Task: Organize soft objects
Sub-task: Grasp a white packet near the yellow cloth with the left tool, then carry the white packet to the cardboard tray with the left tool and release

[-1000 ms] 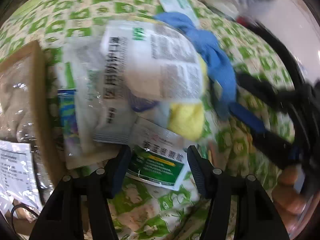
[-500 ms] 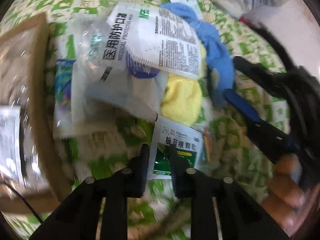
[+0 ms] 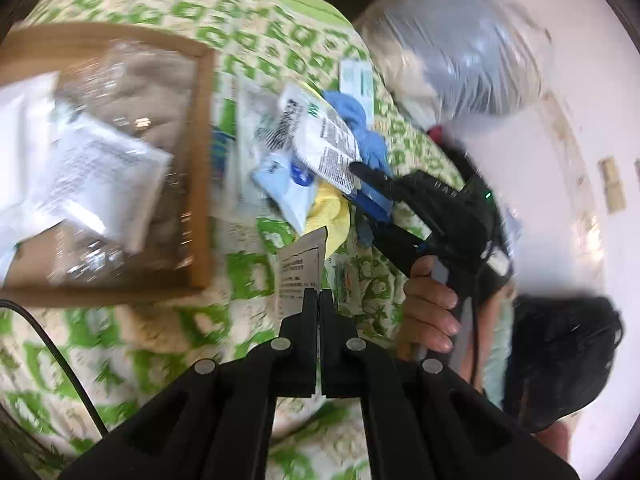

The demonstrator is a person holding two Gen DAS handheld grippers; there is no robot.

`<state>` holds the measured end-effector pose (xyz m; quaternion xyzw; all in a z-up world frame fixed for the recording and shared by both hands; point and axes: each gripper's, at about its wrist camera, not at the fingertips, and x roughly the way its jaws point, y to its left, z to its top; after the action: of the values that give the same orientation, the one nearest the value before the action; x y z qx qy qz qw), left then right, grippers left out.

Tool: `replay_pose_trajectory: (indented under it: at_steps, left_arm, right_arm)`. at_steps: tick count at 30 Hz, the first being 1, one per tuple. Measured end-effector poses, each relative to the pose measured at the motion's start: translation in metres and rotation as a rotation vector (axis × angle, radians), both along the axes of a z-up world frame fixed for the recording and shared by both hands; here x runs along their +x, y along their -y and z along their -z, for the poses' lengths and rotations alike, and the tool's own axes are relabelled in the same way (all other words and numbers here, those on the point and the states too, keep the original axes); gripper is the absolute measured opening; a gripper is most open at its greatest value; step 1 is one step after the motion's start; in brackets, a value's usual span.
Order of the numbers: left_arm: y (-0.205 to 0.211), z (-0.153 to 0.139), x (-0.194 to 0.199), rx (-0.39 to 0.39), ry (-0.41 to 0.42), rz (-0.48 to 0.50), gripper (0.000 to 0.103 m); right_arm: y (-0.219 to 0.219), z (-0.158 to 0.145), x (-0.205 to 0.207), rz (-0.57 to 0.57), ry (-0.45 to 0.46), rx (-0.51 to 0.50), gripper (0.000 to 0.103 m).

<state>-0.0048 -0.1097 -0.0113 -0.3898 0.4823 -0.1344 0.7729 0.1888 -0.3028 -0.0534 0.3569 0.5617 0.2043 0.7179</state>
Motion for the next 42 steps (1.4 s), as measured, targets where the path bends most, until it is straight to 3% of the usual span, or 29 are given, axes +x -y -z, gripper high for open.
replay_pose_trajectory:
  at_steps: [4, 8, 9, 12, 16, 20, 26, 31, 35, 37, 42]
  left_arm:
    - [-0.025, 0.005, -0.021, -0.108, 0.011, -0.045, 0.0]
    - [-0.038, -0.001, -0.03, -0.137, 0.036, -0.073, 0.0]
    - [-0.043, -0.006, -0.034, -0.14, 0.059, -0.084, 0.0]
    - [-0.063, -0.015, -0.044, -0.164, 0.108, -0.117, 0.0]
    - [-0.085, -0.019, -0.047, -0.17, 0.153, -0.174, 0.0]
    - [-0.109, -0.016, -0.047, -0.175, 0.175, -0.242, 0.0]
    - [-0.147, -0.012, -0.059, -0.167, 0.199, -0.369, 0.0]
    - [-0.175, 0.002, -0.064, -0.194, 0.191, -0.472, 0.0]
    - [-0.182, 0.016, -0.059, -0.132, 0.115, -0.531, 0.0]
    - [-0.183, 0.022, -0.058, -0.072, 0.07, -0.57, 0.0]
    - [-0.177, 0.019, -0.056, 0.167, 0.008, -0.646, 0.0]
  right_arm:
    - [-0.015, 0.001, 0.005, -0.053, 0.005, -0.004, 0.023]
    - [-0.031, 0.006, 0.018, -0.054, -0.014, 0.003, 0.023]
    - [-0.032, 0.005, 0.019, -0.053, -0.007, 0.008, 0.013]
    - [-0.038, -0.007, 0.014, -0.076, 0.046, -0.035, 0.003]
    - [-0.037, -0.037, -0.002, -0.083, 0.181, -0.062, 0.002]
    - [-0.038, -0.055, -0.027, -0.081, 0.252, 0.043, 0.002]
    - [-0.081, -0.08, -0.063, -0.226, 0.376, 0.207, 0.002]
    - [-0.149, -0.061, -0.086, -0.38, 0.351, 0.18, 0.002]
    - [-0.194, -0.041, -0.086, -0.48, 0.306, 0.094, 0.002]
    - [-0.21, -0.029, -0.089, -0.525, 0.29, 0.004, 0.002]
    - [-0.218, -0.018, -0.093, -0.574, 0.261, -0.055, 0.003]
